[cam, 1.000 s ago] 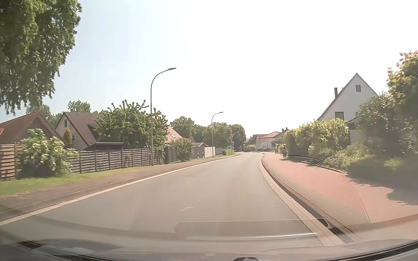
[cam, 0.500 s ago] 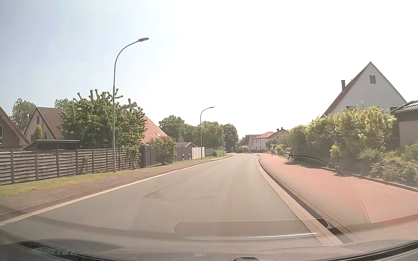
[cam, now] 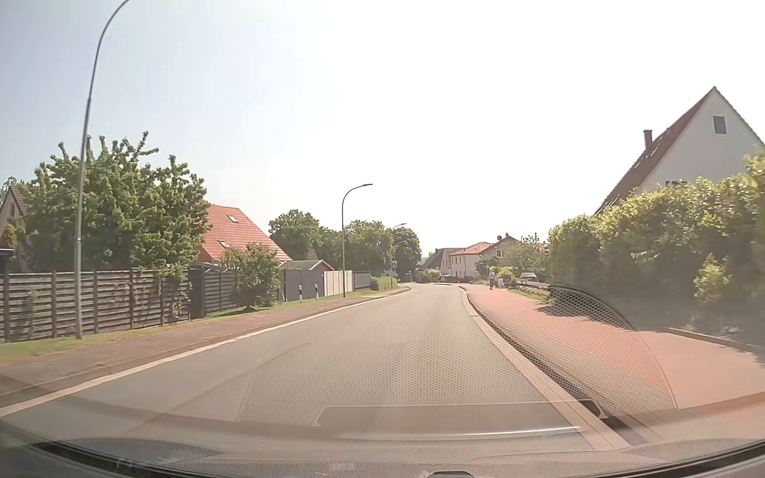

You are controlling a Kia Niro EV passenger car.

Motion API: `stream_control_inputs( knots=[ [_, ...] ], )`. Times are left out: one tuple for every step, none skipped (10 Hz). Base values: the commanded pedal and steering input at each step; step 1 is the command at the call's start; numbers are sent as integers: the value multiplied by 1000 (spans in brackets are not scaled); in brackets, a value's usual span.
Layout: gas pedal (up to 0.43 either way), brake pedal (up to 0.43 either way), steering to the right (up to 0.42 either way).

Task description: Follow the waypoints while adhering to traffic rules and regulations

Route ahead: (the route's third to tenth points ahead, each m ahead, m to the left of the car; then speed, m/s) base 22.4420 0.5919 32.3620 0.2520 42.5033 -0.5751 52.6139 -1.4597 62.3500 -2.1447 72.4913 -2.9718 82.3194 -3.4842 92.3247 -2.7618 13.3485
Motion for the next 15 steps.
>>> stream_control_inputs(
  knots=[
    [110, 0, 21],
    [110, 0, 21],
    [110, 0, 21],
    [110, 0, 21],
    [110, 0, 20],
    [110, 0, 17],
    [110, 0, 14],
    [110, 0, 14],
    [110, 0, 14],
    [110, 0, 13],
    [110, 0, 13],
    [110, 0, 11],
    [110, 0, 8],
    [118, 0, 5],
    [118, 0, 5]
  ],
)
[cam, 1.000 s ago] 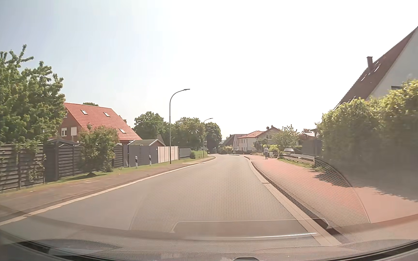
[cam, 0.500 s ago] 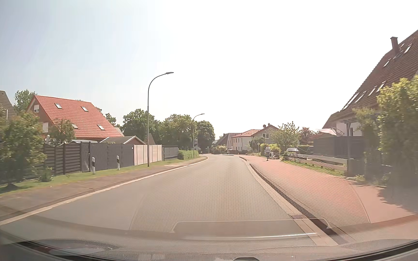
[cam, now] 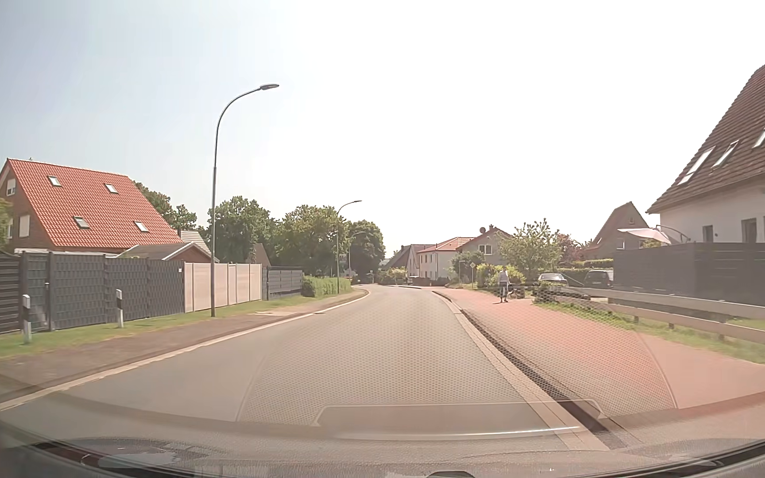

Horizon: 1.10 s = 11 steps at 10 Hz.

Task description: Follow the waypoints while adhering to traffic rules and regulations

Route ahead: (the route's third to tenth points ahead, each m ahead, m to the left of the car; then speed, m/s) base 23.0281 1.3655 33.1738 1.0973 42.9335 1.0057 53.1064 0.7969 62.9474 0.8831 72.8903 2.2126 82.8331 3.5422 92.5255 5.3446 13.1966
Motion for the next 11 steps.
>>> stream_control_inputs(
  knots=[
    [118, 0, 5],
    [118, 0, 5],
    [118, 0, 5],
    [118, 0, 5],
    [118, 0, 5],
    [118, 0, 5],
    [118, 0, 5],
    [118, 0, 5],
    [118, 0, 5],
    [118, 0, 5],
    [118, 0, 5]
  ],
)
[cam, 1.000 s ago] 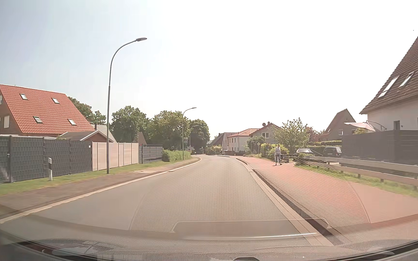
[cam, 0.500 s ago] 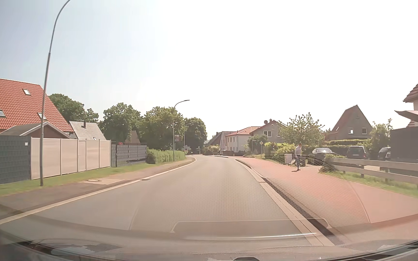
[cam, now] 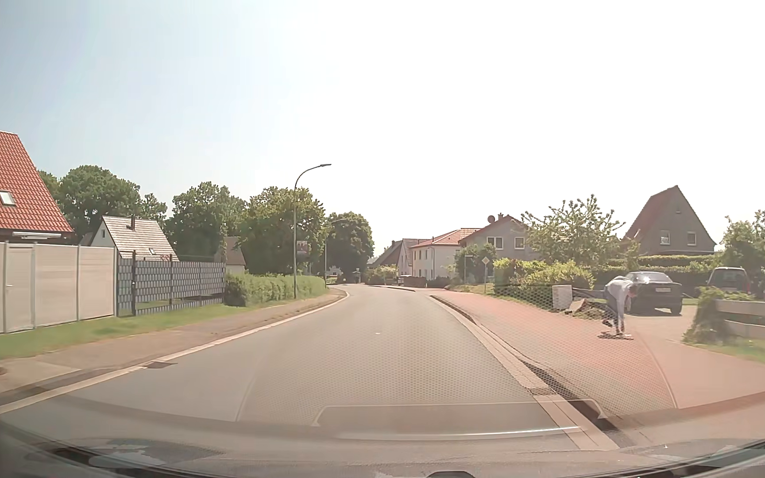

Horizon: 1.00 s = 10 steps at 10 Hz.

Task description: Follow the waypoints while adhering to traffic rules and regulations

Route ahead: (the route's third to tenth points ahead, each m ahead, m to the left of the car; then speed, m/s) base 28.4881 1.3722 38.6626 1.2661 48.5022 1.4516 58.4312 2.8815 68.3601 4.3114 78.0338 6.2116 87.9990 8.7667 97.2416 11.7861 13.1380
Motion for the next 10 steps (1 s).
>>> stream_control_inputs(
  knots=[
    [118, 0, 2],
    [118, 0, 1],
    [118, 0, 1],
    [118, 0, 1],
    [118, 0, 1],
    [118, 0, 1],
    [118, 0, 1],
    [118, 0, 0],
    [118, 0, 0],
    [118, 0, 0]
  ],
)
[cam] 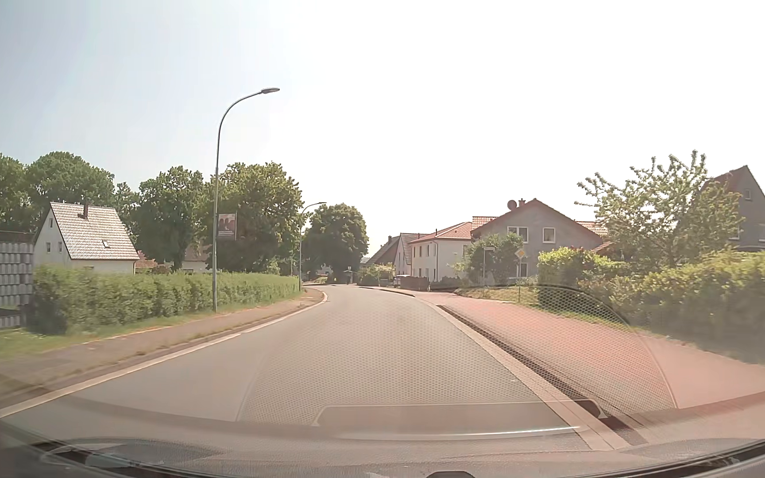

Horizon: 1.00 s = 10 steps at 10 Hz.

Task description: Follow the waypoints while adhering to traffic rules and regulations

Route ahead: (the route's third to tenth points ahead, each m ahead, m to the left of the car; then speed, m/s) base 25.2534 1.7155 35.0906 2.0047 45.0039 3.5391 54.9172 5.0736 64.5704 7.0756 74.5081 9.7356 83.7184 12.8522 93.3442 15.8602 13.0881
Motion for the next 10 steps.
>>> stream_control_inputs(
  knots=[
    [118, 0, -1],
    [118, 0, -2],
    [118, 0, -4],
    [130, 0, -6],
    [130, 0, -7],
    [130, 0, -8],
    [130, 0, -9],
    [130, 0, -10],
    [130, 0, -11],
    [130, 0, -14]
  ],
)
